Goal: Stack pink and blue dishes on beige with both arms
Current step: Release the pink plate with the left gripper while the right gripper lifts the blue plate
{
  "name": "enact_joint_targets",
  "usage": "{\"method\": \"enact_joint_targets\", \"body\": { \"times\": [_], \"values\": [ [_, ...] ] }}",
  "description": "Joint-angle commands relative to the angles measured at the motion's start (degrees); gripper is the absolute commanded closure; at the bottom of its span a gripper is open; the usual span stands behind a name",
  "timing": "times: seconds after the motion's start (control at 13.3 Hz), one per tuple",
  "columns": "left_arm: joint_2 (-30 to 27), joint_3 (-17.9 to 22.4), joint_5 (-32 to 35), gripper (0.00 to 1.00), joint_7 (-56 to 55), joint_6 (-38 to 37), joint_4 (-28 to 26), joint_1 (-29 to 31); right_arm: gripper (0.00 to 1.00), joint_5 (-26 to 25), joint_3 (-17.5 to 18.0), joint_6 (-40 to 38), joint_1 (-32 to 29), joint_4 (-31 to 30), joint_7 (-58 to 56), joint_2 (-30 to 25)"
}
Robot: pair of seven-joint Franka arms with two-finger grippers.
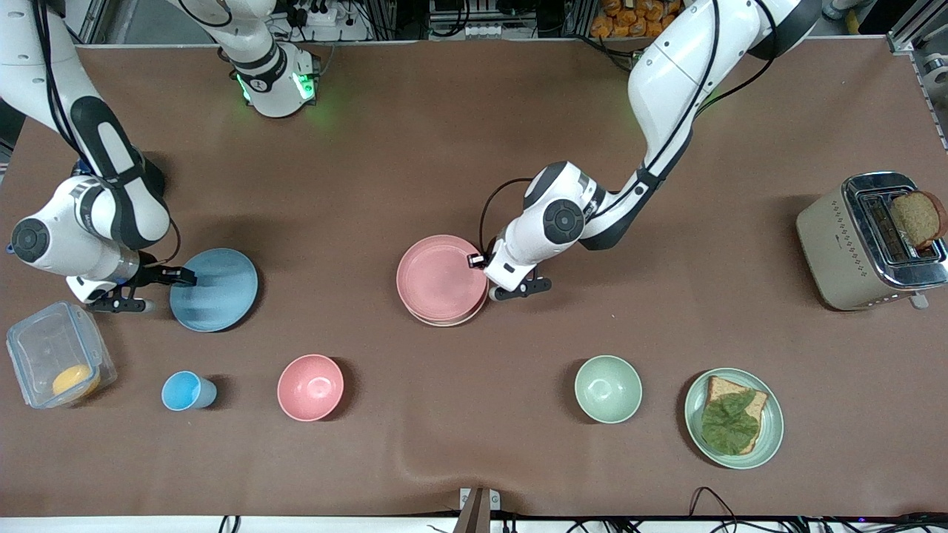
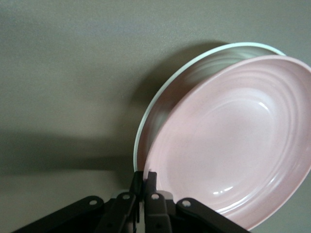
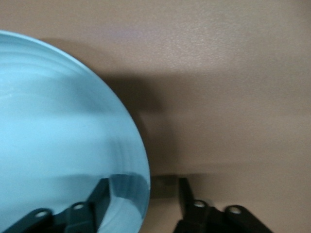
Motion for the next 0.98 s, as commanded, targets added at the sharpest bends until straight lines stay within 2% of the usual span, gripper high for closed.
{"method": "enact_joint_targets", "body": {
  "times": [0.0,0.08,0.23,0.45,0.6,0.68,0.9],
  "values": [
    [1.16,0.53,1.69,0.94,-1.83,0.35,2.08,-0.79,1.00,-0.22,0.87,1.97,-0.83,-0.06,-0.52,-0.20],
    [1.25,0.53,1.60,0.60,-1.83,0.34,2.43,-0.79,1.00,-0.23,0.87,1.98,-0.83,-0.06,-0.69,-0.20],
    [0.82,0.62,1.78,0.00,-1.74,0.34,2.69,-0.61,1.00,-0.31,0.87,1.72,-0.48,-0.06,-0.87,-1.16],
    [-1.90,0.62,2.39,0.00,-1.92,-0.09,3.22,0.61,1.00,-0.31,1.04,-3.00,-0.13,0.29,-4.20,-5.01],
    [-6.63,0.53,3.53,0.00,-1.65,-2.97,2.87,4.21,1.00,-0.14,1.57,-12.30,2.14,3.00,-3.86,-8.27],
    [-9.36,0.62,3.71,0.00,-1.65,-7.08,3.04,5.79,1.00,0.82,1.75,-16.35,3.46,4.58,-3.60,-9.07],
    [-17.53,0.53,9.48,0.00,-0.08,-20.17,3.05,12.81,1.00,10.73,2.54,-26.03,8.38,9.33,-3.42,-9.95]
  ]
}}
